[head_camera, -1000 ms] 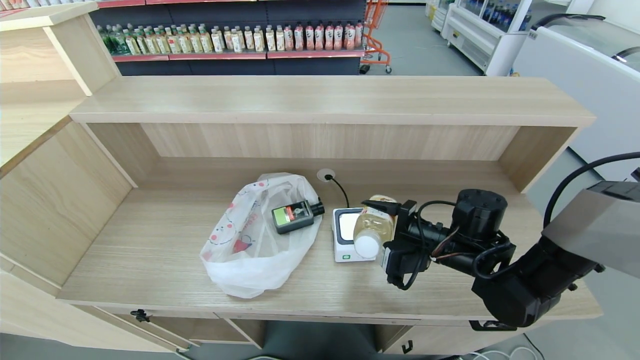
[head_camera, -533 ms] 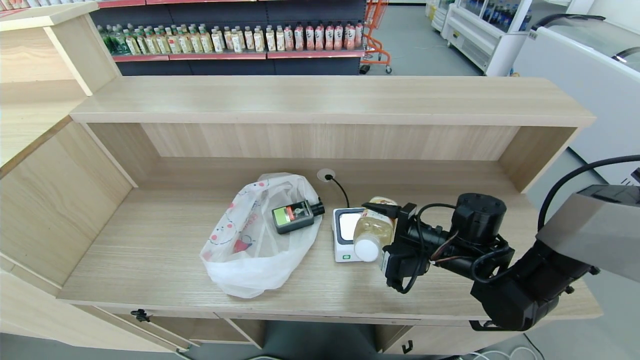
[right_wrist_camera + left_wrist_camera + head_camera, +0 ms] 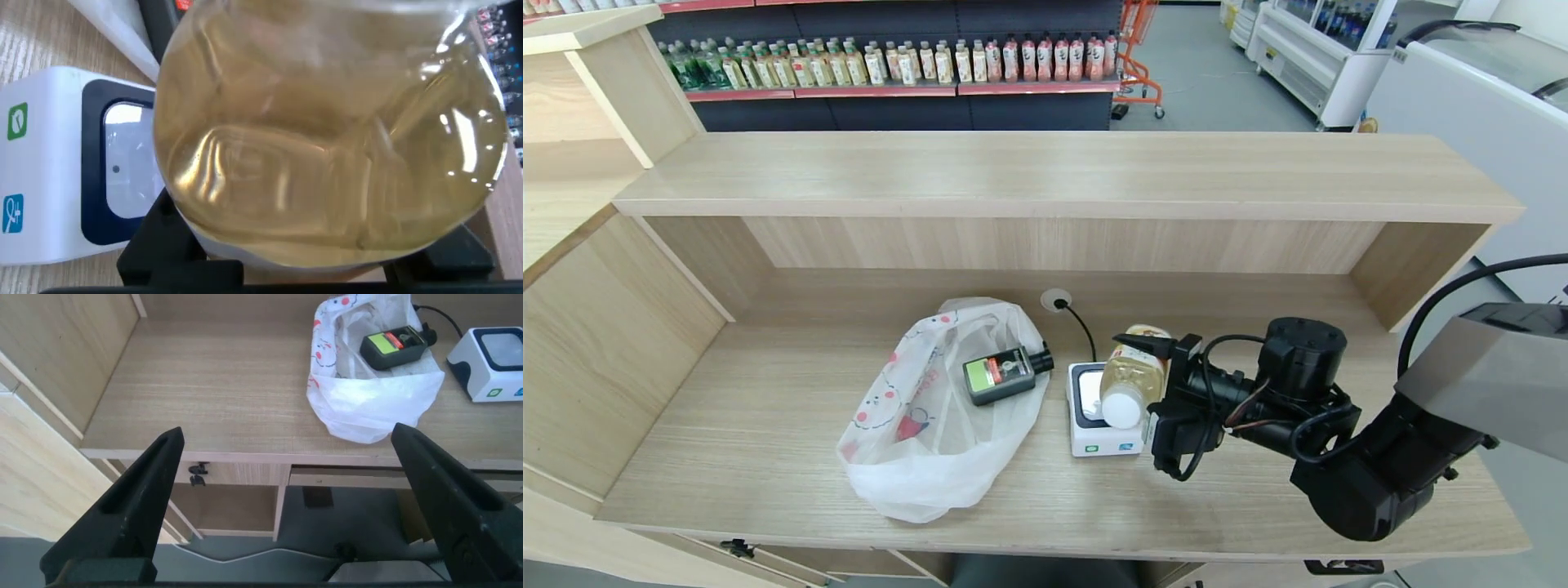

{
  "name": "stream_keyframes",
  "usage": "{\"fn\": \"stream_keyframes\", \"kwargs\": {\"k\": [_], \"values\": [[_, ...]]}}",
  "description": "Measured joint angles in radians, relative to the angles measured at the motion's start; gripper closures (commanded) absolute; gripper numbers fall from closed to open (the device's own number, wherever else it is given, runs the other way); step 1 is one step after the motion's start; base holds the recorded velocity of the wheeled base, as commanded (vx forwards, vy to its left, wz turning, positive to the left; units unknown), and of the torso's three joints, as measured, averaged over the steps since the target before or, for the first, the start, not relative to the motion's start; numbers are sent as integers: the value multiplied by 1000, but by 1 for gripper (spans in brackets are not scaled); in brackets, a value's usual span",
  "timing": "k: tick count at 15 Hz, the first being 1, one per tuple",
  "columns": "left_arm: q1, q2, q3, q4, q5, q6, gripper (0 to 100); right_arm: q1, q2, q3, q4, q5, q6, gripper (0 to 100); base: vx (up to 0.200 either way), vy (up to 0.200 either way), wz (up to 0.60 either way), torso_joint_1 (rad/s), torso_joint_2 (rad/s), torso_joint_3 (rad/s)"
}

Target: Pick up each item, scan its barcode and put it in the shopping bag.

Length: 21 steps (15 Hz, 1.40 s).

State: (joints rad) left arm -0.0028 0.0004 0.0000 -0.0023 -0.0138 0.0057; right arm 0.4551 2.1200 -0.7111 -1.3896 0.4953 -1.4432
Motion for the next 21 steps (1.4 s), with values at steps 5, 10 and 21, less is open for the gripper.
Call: {"fn": "stream_keyframes", "kwargs": {"k": [5, 10, 21], "values": [[0, 0, 0, 0, 0, -2, 0, 19, 8, 26, -2, 34, 8, 100, 0, 120, 0, -1, 1, 3], [-1, 0, 0, 1, 1, 0, 0, 29, 19, 46, -10, 51, 8, 100, 0, 0, 0, 0, 0, 0], [0, 0, 0, 0, 1, 0, 0, 37, 48, 86, -48, 44, 6, 100, 0, 0, 0, 0, 0, 0]]}}
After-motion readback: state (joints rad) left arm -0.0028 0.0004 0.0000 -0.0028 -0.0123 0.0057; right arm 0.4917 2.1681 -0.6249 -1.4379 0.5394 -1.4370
